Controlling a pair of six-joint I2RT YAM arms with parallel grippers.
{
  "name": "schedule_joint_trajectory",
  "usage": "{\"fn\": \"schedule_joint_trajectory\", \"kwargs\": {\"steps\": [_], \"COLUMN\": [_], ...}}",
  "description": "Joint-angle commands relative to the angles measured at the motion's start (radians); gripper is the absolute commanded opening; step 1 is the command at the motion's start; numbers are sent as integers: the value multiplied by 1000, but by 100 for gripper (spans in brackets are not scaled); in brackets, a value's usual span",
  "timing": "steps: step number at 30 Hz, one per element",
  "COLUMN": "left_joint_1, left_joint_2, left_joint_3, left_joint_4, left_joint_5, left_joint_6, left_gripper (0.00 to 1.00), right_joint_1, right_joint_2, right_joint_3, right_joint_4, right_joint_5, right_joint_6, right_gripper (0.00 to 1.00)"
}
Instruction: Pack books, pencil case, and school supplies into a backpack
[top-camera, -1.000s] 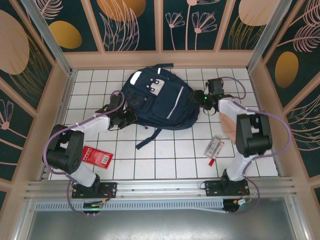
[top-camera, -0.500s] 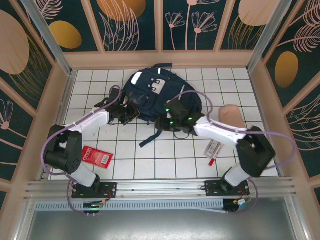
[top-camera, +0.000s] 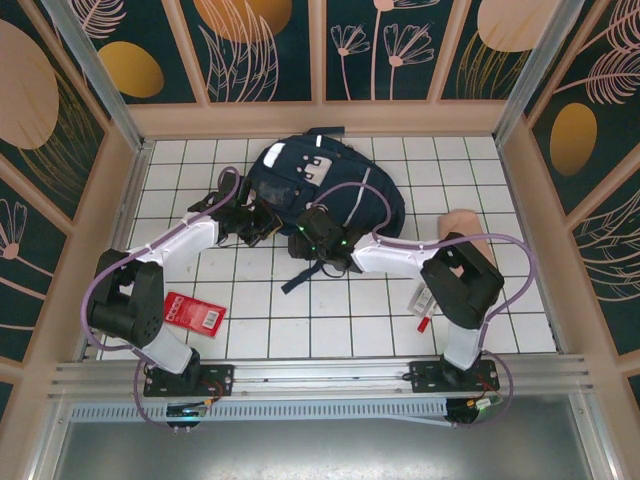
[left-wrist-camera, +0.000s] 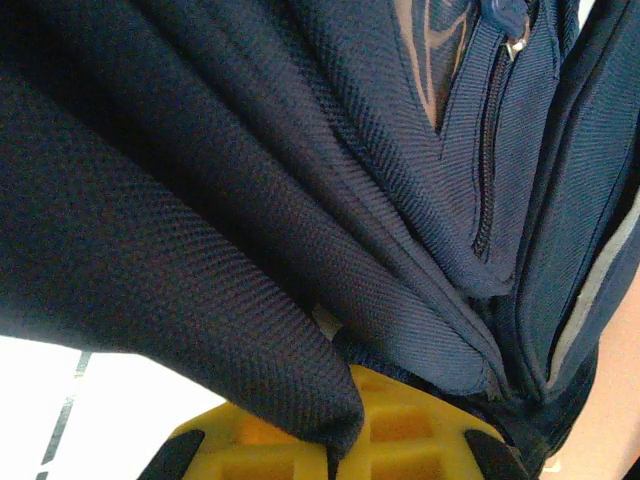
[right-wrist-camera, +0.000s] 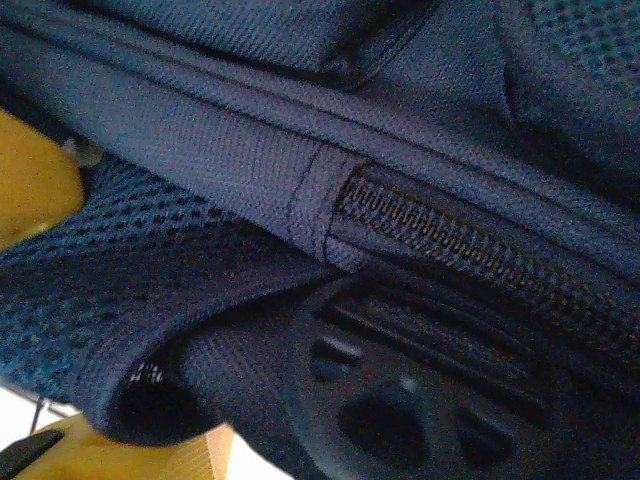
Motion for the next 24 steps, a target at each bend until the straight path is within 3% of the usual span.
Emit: {"fn": "schedule_joint_trajectory", "kwargs": {"steps": [1, 8, 15, 17, 24], "left_joint_1": [-11, -11, -11, -11, -9], "left_joint_2": [-18, -26, -2, 3, 29], "left_joint_3": [9, -6, 5, 3, 43], "left_joint_4": [50, 59, 64, 71, 32], "left_joint_5": [133, 112, 94, 80, 5], "left_joint_6": [-35, -20, -5, -1, 69], "left_gripper": [0, 0, 0, 0, 0], "right_joint_1": [10, 36, 35, 29, -28], "right_joint_2": [38, 107, 36, -18, -209], "right_joint_3": [78, 142, 108, 44, -189], "right_joint_4": [46, 25, 2, 44, 106], "right_joint_5": [162, 267, 295, 233, -68], "right_joint_6": [9, -61, -84, -105, -119], "right_gripper": [52, 39, 6, 0, 0]}}
